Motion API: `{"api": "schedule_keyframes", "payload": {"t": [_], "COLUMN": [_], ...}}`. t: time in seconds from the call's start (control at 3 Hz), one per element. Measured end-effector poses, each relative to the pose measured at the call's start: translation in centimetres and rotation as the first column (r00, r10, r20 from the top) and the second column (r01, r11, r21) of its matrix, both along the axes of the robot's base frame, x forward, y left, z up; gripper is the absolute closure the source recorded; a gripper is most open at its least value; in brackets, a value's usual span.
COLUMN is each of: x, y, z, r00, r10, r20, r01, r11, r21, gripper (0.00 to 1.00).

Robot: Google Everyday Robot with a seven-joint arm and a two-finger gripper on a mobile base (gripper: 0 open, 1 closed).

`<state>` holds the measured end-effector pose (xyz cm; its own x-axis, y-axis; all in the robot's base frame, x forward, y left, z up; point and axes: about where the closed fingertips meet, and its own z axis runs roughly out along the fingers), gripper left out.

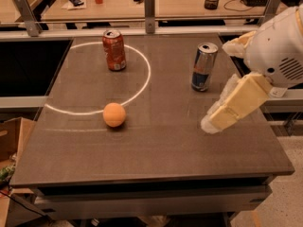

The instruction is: Pick orange

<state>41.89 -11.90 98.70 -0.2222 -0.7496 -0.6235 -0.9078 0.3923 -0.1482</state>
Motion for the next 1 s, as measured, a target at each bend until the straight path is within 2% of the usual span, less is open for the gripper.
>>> {"api": "schedule_keyframes", "payload": {"t": [0.33,0.67,1.0], "x": [-1.1,-0.9,1.2], "y": [3.8,7.1,10.9], "z": [-1.8,-3.7,-8.6], "r00": [0.9988,0.9988,0.9992], "r10": [0.021,0.026,0.019], "r20": [0.044,0.041,-0.036], "r01": [-0.021,-0.027,-0.017], "r11": [1.000,1.000,0.998], "r21": [0.006,0.012,0.057], "gripper": [0.00,0.00,0.00]}}
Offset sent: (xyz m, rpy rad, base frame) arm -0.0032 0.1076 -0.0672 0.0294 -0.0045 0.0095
